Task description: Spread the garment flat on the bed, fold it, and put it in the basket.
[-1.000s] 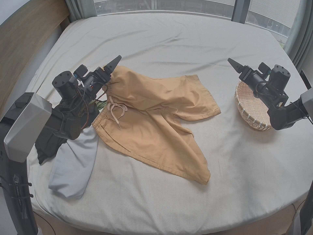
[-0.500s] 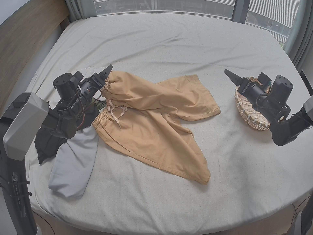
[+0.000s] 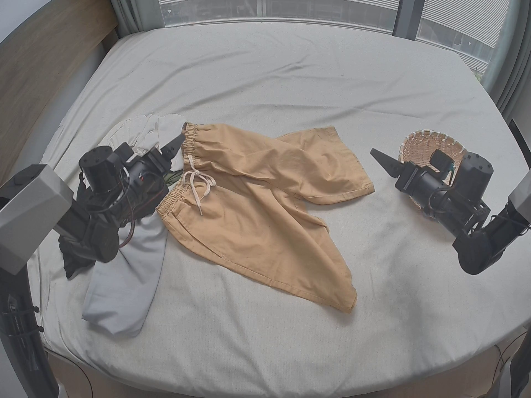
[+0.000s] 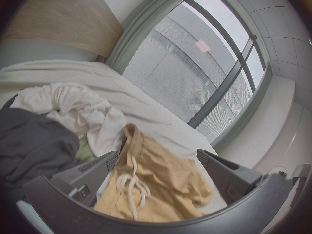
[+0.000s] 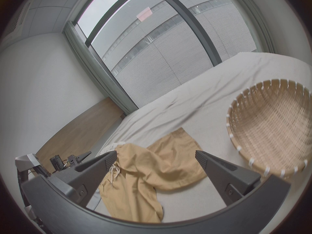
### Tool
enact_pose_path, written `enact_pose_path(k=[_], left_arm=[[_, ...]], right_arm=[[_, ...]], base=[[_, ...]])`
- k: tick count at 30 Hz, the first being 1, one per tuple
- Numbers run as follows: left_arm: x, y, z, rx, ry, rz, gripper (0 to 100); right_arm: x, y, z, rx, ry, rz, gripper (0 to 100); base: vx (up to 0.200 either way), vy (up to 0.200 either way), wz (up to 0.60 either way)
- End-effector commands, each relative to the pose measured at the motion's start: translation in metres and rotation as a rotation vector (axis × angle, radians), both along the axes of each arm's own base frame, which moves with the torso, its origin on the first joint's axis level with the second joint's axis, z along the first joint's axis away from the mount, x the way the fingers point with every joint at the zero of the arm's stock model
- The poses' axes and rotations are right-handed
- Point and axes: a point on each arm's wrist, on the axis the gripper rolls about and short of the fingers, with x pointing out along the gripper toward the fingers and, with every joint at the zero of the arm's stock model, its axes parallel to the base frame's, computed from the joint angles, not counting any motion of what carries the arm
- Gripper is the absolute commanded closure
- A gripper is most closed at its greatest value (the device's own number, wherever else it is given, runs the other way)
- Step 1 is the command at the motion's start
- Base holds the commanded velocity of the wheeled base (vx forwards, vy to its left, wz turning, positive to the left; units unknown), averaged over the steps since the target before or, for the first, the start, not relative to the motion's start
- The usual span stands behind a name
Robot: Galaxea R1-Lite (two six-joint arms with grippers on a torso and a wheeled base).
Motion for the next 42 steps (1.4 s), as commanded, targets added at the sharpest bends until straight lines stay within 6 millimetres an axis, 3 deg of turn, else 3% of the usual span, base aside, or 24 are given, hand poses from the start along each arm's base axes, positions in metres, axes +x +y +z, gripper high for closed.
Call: enact_pose_path(k=[1, 8, 17, 32, 42], left_arm=[[-0.058, 0.009, -0.018, 0.021, 0.054, -0.134, 0], [-0.075, 0.019, -0.035, 0.027, 0.118, -0.134, 0], [-0.079, 0.027, -0.05, 0.026, 0.185, -0.106, 0], [-0.052, 0.03, -0.078, 0.025, 0.227, -0.048, 0], [-0.032, 0.028, -0.078, 0.024, 0.196, -0.051, 0]], right_arm=[[-0.017, 0.015, -0.054, -0.04, 0.161, 0.056, 0], [-0.024, 0.026, -0.079, -0.044, 0.168, 0.088, 0], [-0.03, 0.027, -0.086, -0.046, 0.183, 0.096, 0], [-0.034, 0.028, -0.087, -0.044, 0.193, 0.103, 0], [-0.034, 0.028, -0.086, -0.044, 0.19, 0.103, 0]], base=[[0.0, 0.0, 0.0], [0.0, 0.0, 0.0], [0.0, 0.0, 0.0], [0.0, 0.0, 0.0], [0.0, 0.0, 0.0]])
